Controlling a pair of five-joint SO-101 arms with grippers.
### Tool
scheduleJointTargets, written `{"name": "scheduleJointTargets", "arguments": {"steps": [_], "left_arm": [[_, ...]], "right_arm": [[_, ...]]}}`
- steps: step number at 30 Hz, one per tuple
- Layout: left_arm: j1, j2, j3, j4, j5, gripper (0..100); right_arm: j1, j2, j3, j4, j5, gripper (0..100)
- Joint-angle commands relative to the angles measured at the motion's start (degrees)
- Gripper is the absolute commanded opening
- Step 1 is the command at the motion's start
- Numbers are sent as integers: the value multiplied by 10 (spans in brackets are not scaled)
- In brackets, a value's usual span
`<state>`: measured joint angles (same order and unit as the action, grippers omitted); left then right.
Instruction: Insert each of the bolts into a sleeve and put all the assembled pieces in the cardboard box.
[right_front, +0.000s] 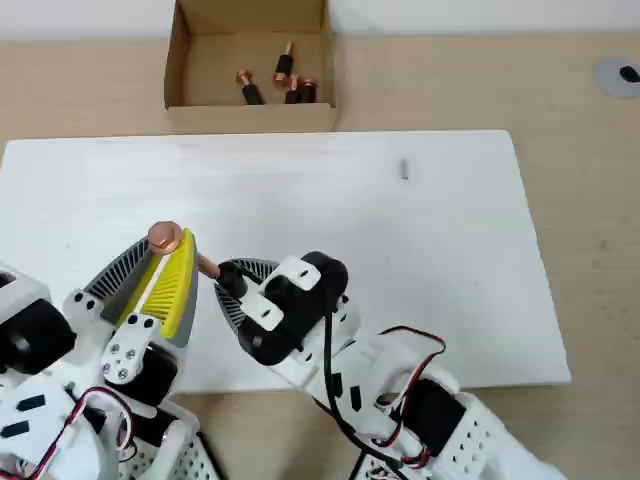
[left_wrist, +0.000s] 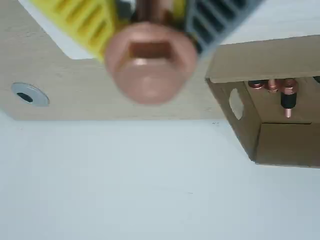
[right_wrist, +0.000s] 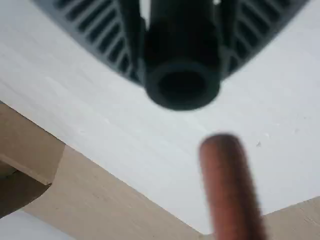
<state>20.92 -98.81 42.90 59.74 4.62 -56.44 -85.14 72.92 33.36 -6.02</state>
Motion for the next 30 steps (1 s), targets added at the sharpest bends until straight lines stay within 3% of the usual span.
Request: {"name": "scheduleJointTargets", "arguments": {"steps": [1,16,30], "left_arm": [[-7,3,-5,-18,-2,5],[-6,0,69,-72,-1,6],[-7,2,45,-33,-3,6]], "right_arm": [[-6,-5,-1,-12,-4,9],[-6,-5,-1,-13,-4,9],[-6,-5,-1,-14,-4,9]]}}
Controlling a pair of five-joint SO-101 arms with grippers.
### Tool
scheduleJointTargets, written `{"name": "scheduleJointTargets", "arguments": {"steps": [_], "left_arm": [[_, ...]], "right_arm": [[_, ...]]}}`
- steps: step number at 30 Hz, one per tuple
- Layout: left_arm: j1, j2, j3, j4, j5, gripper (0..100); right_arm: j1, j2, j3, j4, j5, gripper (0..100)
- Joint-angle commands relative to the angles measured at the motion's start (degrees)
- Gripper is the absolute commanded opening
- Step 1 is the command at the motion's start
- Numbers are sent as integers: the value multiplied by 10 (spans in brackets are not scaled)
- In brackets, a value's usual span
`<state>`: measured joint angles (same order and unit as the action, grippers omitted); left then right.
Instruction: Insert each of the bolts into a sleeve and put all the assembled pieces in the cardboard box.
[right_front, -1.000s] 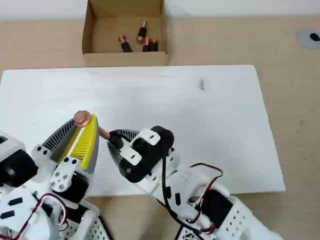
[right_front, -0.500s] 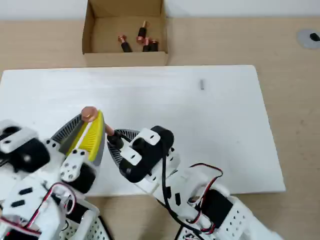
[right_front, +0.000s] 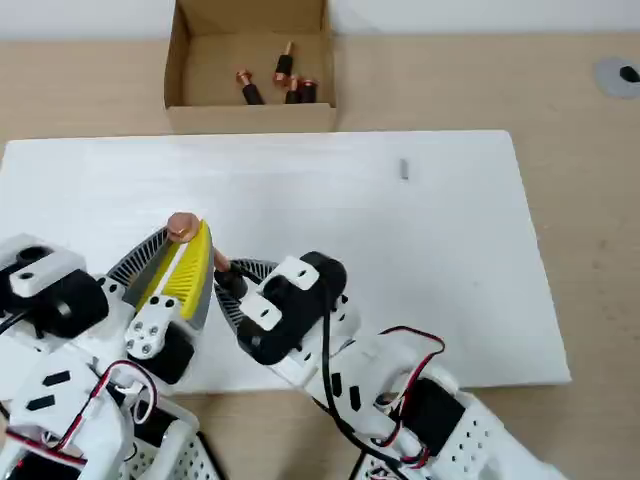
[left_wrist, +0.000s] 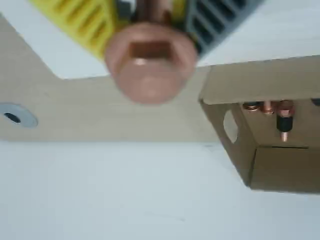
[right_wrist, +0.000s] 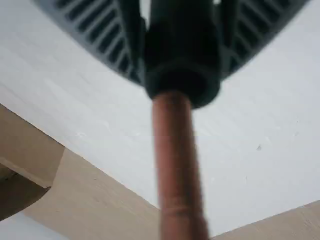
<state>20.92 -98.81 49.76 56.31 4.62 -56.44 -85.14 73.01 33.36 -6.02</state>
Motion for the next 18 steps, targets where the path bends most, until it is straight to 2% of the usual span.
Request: {"name": "scheduleJointTargets", "arguments": {"steps": [1,18], "left_arm": [[-7,2,-19,1,-3,6],[7,0,2,19,9,6]], "right_arm": [[-6,-5,-2,-14,-4,9],[-5,-6,-3,-13,-4,9]]}}
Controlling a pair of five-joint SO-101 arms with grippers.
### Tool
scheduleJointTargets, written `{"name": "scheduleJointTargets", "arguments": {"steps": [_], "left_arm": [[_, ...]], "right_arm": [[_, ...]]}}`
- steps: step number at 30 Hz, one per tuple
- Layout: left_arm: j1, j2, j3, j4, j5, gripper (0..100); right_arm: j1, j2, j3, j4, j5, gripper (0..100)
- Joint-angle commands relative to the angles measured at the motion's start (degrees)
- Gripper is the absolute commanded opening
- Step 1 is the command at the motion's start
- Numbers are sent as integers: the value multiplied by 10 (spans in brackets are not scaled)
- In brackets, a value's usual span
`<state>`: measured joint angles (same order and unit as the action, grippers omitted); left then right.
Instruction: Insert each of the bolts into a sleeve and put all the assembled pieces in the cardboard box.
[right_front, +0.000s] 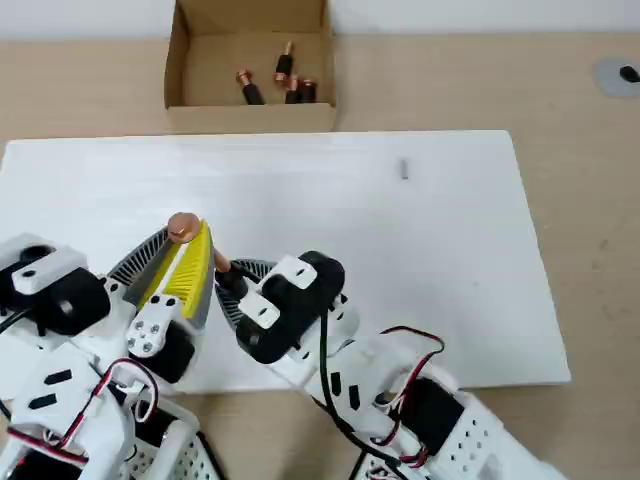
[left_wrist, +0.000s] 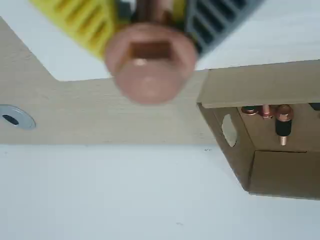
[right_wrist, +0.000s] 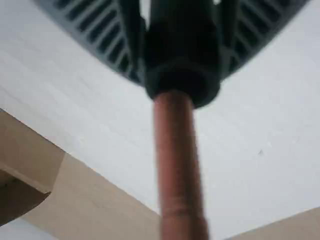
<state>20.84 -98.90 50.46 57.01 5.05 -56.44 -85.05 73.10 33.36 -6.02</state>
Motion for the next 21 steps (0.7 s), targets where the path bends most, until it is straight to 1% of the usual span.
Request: {"name": "scheduleJointTargets", "arguments": {"steps": [1,5,14,21], "left_arm": [[19,1,-6,21,4,6],[42,1,-6,44,5,6],[43,1,-19,48,4,6],[44,3,-21,81,4,7]], "right_arm": [[-5,-7,-4,-13,-4,9],[-5,-7,-4,-12,-4,9],[-5,-7,-4,-12,-4,9],[-5,-7,-4,-13,-4,9]]}}
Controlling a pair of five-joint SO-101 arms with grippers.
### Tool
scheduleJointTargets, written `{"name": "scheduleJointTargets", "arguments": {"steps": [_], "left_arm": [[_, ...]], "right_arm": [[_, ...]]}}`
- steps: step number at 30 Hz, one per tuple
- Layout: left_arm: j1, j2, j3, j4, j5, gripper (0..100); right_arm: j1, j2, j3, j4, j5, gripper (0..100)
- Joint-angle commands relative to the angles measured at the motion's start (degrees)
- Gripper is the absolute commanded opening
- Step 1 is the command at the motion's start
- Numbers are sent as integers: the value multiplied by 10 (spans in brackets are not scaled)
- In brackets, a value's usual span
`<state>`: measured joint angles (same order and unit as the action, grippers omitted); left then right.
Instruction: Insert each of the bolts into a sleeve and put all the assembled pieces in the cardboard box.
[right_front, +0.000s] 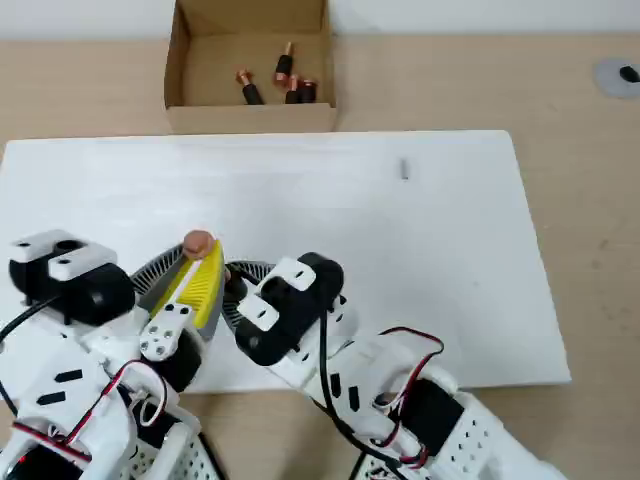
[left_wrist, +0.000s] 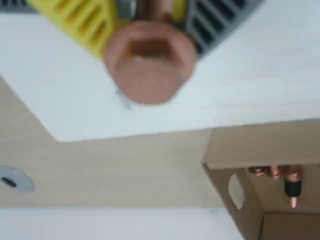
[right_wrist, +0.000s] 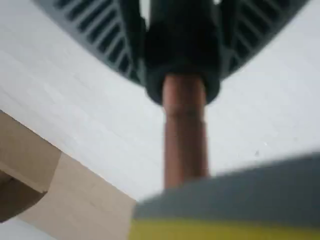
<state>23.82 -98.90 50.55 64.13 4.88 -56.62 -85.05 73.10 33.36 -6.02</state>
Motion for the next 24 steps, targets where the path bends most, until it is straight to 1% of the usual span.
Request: {"name": "scheduleJointTargets", "arguments": {"steps": [1,6,13,19,21,24], "left_arm": [[14,4,-25,16,5,9],[11,3,-25,33,9,104],[7,4,-25,38,58,163],[-53,5,-45,46,66,191],[-56,7,-66,64,66,193],[-58,33,-105,91,69,189]], "right_arm": [[-3,-7,-4,-14,-4,9],[-3,-7,-4,-16,-4,9],[-3,-7,-5,-16,-4,9],[-2,-7,-6,-16,-4,9],[13,-6,-8,-18,-4,9],[58,-6,-9,-39,-4,9]]}}
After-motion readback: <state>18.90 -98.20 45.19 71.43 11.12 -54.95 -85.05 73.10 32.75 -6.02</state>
